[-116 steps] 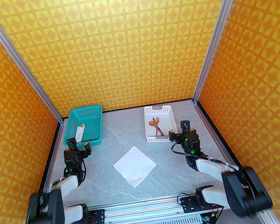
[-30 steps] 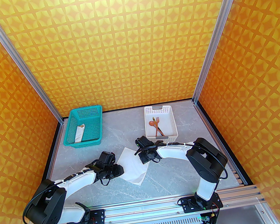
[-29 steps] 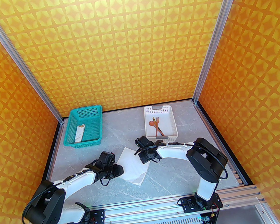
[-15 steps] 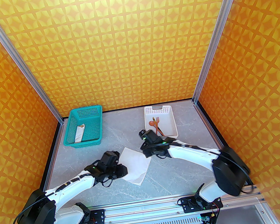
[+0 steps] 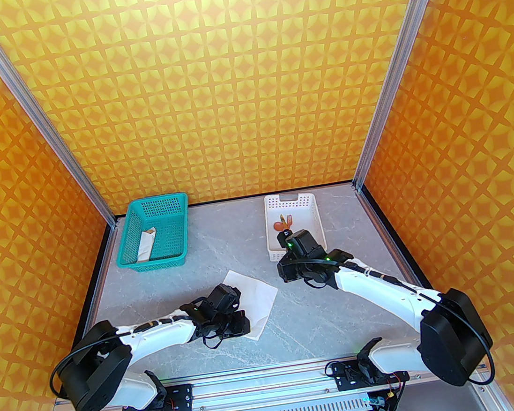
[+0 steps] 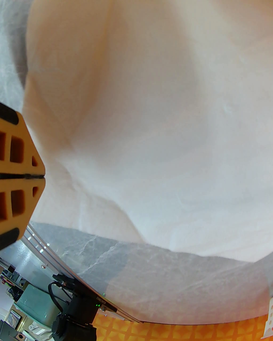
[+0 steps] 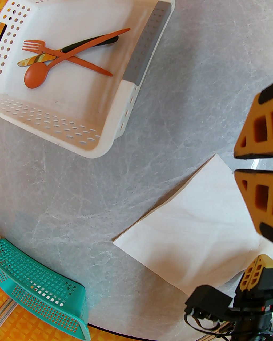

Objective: Place the utensils on the paper napkin and roll it up

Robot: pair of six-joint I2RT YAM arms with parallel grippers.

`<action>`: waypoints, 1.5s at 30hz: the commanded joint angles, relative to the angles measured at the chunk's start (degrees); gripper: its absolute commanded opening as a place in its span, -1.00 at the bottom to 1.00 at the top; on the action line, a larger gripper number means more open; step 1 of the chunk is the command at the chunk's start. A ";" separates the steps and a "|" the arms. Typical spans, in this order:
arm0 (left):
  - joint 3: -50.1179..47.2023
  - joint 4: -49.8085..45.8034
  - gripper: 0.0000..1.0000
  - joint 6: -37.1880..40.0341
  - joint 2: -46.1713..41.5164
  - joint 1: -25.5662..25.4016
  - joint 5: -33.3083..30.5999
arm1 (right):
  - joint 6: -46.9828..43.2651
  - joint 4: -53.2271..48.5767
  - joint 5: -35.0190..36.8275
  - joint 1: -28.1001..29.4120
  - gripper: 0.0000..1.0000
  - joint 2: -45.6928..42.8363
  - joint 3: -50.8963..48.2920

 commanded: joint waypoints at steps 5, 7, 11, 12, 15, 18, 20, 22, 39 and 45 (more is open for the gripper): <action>0.04 0.56 -0.90 0.16 1.81 -1.43 0.77 | 0.61 -2.03 -2.62 -3.70 -0.69 -0.83 0.52; -0.20 0.89 -0.90 0.06 1.81 -1.42 0.75 | -0.36 -2.95 -2.90 -4.99 -0.68 -0.23 2.00; 0.15 0.68 -0.89 0.56 2.25 -1.49 0.84 | -3.03 -5.41 -3.17 -8.50 -0.62 2.09 6.37; 0.14 0.41 -0.88 0.73 2.38 -1.57 0.85 | -3.87 -6.09 -3.17 -9.41 -0.60 2.96 7.86; -0.02 -0.08 -0.87 1.02 2.33 -1.58 0.84 | -5.76 -7.50 -2.86 -12.52 -0.58 6.17 12.11; -0.38 -0.03 -0.86 1.02 2.00 -1.68 0.84 | -7.70 -8.11 -1.44 -14.96 -0.56 10.24 16.40; -0.38 -0.14 -0.85 1.10 2.03 -1.68 0.84 | -8.68 -8.35 -0.92 -15.98 -0.54 13.56 19.25; -0.26 -0.34 -0.84 1.15 2.16 -1.66 0.89 | -10.05 -9.04 -0.67 -16.42 -0.51 17.37 22.60; 0.15 -1.35 -0.84 1.47 2.33 -1.67 0.71 | -20.07 -19.94 6.78 -16.95 -0.47 44.05 44.94; 0.26 -1.41 -0.84 1.46 2.38 -1.66 0.67 | -21.15 -21.35 6.58 -16.91 -0.46 47.51 47.17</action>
